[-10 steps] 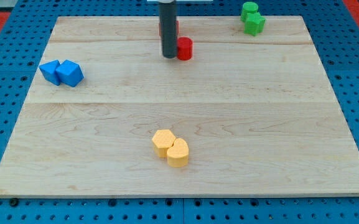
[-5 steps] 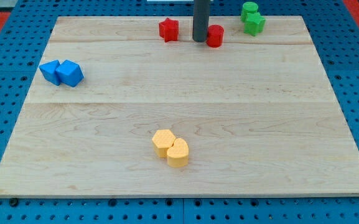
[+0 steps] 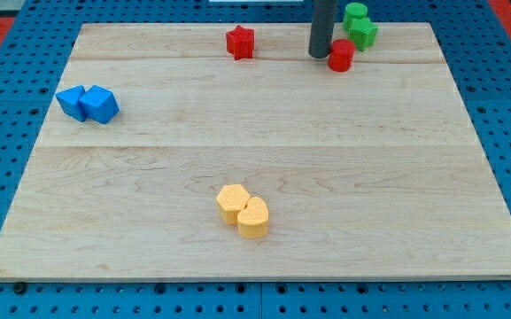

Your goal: Push the red circle closer to the green star

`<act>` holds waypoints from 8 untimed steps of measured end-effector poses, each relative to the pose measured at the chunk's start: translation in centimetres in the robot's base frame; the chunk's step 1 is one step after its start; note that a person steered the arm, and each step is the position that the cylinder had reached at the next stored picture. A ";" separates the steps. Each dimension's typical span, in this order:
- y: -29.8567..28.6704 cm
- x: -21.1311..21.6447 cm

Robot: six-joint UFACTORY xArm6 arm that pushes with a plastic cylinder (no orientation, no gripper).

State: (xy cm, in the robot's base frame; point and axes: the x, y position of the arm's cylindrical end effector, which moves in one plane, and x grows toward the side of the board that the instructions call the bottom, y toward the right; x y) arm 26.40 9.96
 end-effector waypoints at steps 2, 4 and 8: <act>0.9 1.1; 1.6 3.3; 2.8 1.4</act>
State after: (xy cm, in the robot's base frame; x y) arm 27.83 12.71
